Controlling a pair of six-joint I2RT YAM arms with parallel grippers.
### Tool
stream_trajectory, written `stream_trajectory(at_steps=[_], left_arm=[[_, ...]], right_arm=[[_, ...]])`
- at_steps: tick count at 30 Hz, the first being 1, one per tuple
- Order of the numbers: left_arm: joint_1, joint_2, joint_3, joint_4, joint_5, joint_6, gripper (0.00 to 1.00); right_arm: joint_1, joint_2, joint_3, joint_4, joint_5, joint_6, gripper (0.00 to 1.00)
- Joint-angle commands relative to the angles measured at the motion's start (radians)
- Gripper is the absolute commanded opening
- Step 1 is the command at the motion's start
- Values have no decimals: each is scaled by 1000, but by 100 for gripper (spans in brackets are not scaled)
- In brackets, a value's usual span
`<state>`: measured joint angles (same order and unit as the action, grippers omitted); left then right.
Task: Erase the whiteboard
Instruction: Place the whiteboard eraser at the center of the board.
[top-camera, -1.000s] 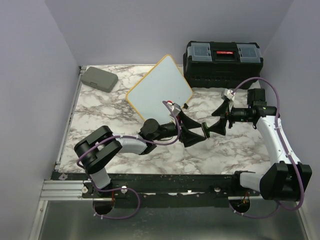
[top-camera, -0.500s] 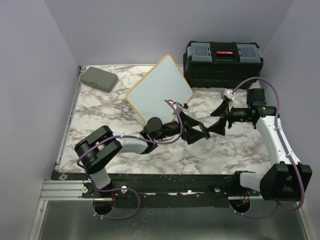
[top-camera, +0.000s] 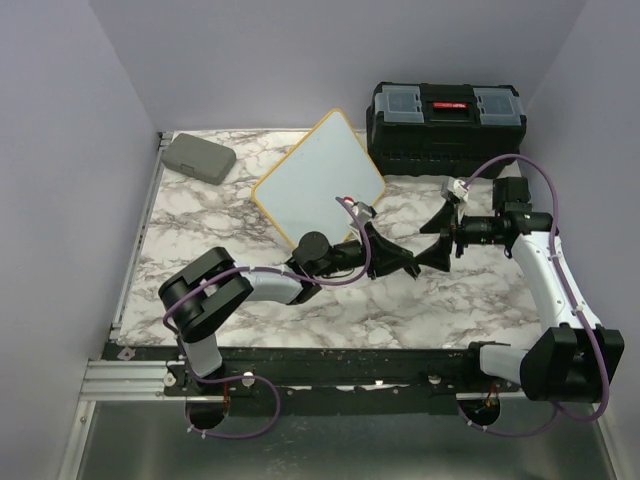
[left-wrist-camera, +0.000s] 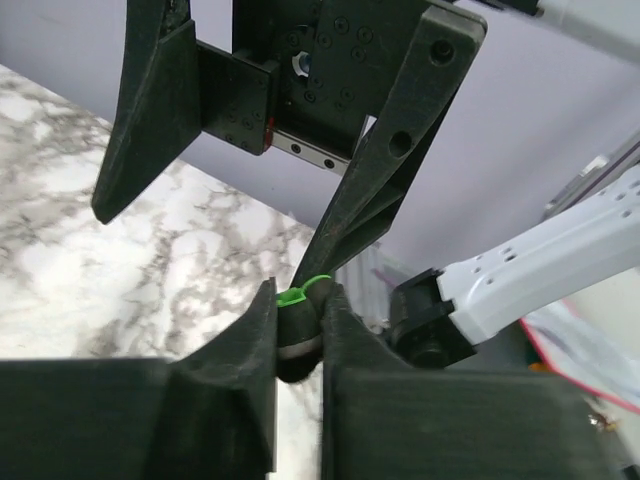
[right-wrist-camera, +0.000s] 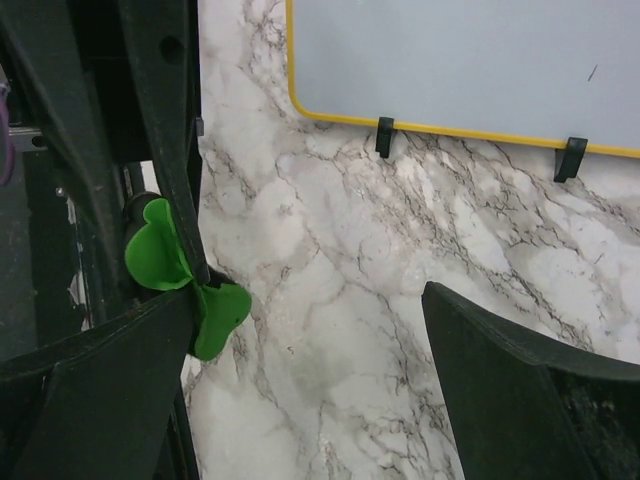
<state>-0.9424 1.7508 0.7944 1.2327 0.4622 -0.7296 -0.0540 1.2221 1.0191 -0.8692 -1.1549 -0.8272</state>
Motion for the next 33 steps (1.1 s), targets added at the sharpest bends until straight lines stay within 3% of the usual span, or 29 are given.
stream_trajectory(at_steps=[1, 9, 12, 14, 18, 23, 28, 31, 33], left_arm=[[22, -6, -22, 14, 25, 15, 0], [140, -39, -116, 71, 71, 34, 0], [163, -15, -84, 83, 151, 32, 0], [165, 14, -14, -10, 204, 36, 2], [123, 61, 80, -182, 159, 95, 7], [76, 107, 127, -207, 9, 103, 15], [31, 159, 196, -226, -84, 126, 20], [7, 193, 219, -237, -130, 139, 33], [-2, 202, 220, -236, -134, 136, 36]], right_arm=[[4, -6, 34, -60, -12, -13, 100], [3, 14, 145, -283, 1, -158, 100], [4, 29, 132, -320, -11, -206, 100], [4, 52, 127, -334, 18, -232, 100], [3, 40, 119, -183, 98, -36, 100], [1, -35, 44, 90, 264, 249, 100], [-25, -24, 14, 49, 356, 219, 100], [-41, -30, 8, 35, 393, 203, 100], [-47, -29, 3, 29, 415, 196, 100]])
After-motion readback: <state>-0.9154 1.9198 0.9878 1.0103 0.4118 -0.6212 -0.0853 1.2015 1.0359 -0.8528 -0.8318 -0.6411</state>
